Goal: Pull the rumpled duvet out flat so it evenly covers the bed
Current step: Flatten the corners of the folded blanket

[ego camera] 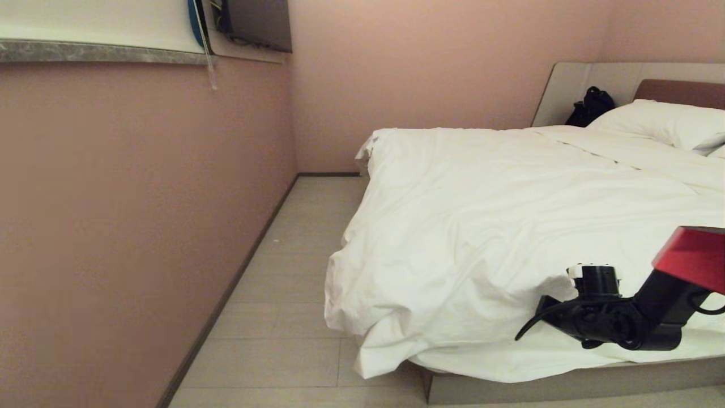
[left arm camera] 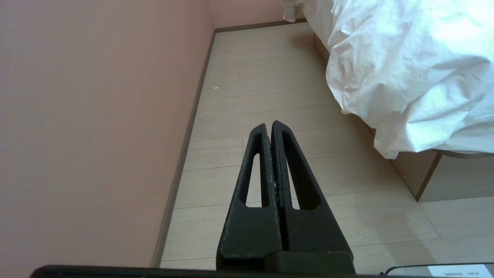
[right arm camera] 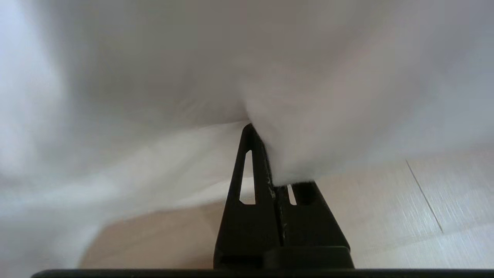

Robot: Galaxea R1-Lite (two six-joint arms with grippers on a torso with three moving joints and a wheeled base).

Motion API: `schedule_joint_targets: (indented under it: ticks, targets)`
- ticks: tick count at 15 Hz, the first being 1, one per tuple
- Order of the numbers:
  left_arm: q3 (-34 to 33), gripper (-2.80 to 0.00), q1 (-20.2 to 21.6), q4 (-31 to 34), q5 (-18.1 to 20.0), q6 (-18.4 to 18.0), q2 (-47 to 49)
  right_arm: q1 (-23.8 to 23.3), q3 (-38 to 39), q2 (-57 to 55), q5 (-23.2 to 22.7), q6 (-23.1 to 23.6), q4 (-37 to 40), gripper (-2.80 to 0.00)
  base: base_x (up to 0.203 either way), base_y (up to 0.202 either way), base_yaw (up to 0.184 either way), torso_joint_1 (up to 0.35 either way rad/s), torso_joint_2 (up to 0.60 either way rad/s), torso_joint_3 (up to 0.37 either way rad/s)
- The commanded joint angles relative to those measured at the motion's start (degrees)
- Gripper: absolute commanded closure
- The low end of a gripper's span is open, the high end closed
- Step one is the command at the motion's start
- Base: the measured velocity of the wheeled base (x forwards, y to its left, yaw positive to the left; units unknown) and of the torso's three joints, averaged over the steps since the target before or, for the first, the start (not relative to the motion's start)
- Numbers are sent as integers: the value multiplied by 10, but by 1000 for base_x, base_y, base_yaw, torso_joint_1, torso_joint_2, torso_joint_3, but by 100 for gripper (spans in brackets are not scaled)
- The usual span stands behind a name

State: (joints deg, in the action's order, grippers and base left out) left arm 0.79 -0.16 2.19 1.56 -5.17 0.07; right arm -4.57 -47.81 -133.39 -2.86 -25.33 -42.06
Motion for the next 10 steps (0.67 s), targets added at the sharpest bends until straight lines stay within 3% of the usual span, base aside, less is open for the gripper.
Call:
schedule_joint_targets:
  ticks: [1,6,10]
  targets:
    - [1,0,1,0,0,0,0,0,31,26,-1,-1,-3,0,0,0,0,0,0,0]
    - [0,0,1,0,0,0,0,0,132,62,-1,24,-10,0,0,0,0,0,0,0]
    - [0,0,0,0,0,0,0,0,220,58,1,64,-122,0,0,0,0,0,0,0]
